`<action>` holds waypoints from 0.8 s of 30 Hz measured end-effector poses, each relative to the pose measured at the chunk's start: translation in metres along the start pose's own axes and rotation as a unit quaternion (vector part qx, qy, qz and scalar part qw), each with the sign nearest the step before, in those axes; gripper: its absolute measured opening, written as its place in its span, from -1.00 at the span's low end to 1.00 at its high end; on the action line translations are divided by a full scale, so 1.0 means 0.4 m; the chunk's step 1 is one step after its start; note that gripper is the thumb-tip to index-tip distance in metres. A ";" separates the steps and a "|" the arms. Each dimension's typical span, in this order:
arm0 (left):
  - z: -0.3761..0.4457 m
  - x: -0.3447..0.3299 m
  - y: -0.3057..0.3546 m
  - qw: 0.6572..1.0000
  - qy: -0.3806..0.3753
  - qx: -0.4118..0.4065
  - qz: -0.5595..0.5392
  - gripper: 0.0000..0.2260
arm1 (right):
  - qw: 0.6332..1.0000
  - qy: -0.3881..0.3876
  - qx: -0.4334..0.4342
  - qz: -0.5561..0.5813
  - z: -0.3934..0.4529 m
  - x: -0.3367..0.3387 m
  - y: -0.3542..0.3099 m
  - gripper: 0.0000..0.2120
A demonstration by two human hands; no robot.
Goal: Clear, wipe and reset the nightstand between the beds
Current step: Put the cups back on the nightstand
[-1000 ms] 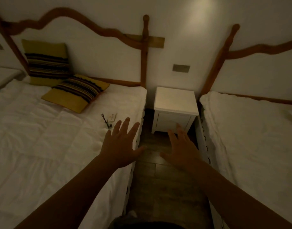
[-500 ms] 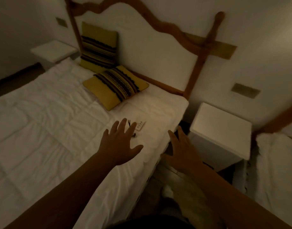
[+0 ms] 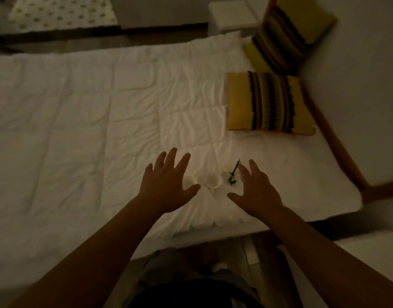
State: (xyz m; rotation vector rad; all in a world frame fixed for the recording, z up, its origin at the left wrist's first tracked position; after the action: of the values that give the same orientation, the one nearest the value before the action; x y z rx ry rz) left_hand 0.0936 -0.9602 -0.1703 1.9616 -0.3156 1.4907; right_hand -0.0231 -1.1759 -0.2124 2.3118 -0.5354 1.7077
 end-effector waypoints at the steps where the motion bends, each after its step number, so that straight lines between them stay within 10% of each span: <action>1: -0.008 -0.012 -0.020 1.000 -0.003 0.023 -0.006 -0.17 | 1.000 -0.006 0.016 -0.001 0.025 -0.009 -0.013 -0.14; 24: 0.280 -0.522 -0.300 0.979 -0.088 0.154 -0.106 -0.18 | 0.994 -0.112 -0.011 0.006 0.428 -0.485 -0.079 -0.15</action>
State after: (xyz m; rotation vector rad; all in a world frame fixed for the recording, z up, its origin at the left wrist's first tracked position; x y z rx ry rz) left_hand 0.1775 -0.9771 -0.4215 2.2960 0.0558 1.2923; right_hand 0.0892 -1.1814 -0.4476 2.5048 -0.6062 1.4470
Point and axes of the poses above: each hand's wrist, its own z-axis towards the middle knuckle, its own x-axis out of the back of the hand, y = z × x, the point moved 4 cm from there along z, towards the middle knuckle, and after that the axes turned 14 degrees about -z, right-handed, at the moved point
